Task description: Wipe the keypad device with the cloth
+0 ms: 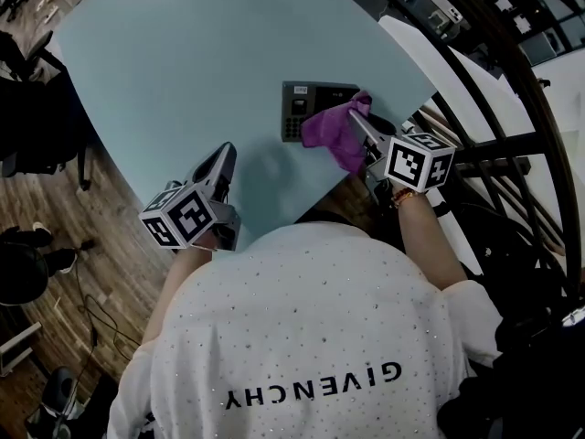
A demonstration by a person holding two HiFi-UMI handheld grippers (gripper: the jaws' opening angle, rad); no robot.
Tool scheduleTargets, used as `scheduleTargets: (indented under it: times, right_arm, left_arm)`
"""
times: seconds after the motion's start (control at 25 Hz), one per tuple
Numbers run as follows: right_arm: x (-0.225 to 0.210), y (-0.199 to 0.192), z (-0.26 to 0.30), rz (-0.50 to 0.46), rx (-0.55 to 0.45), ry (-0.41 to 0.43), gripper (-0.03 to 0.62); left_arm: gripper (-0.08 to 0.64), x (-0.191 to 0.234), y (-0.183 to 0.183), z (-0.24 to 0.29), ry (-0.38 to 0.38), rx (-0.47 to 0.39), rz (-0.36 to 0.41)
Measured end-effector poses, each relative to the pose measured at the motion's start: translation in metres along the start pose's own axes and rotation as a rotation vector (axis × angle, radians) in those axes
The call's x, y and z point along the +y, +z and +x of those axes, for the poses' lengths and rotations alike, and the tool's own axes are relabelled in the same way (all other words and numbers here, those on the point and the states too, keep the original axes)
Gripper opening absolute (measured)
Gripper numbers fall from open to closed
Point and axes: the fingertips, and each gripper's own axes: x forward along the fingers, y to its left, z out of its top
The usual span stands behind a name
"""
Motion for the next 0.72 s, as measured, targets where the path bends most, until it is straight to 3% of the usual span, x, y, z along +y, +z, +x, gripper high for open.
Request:
scheduleTargets:
  times: [0.36, 0.72]
  right_arm:
    - [0.072, -0.016, 0.056, -0.148, 0.130, 0.182, 0.023]
    - [0.095, -0.035, 0.091, -0.216, 0.266, 0.262, 0.023]
  left_arm:
    - [0.000, 0.015, 0.012, -0.029, 0.077, -0.068, -0.023]
    - [0.000, 0.029, 0.028, -0.060, 0.163, -0.140, -0.032]
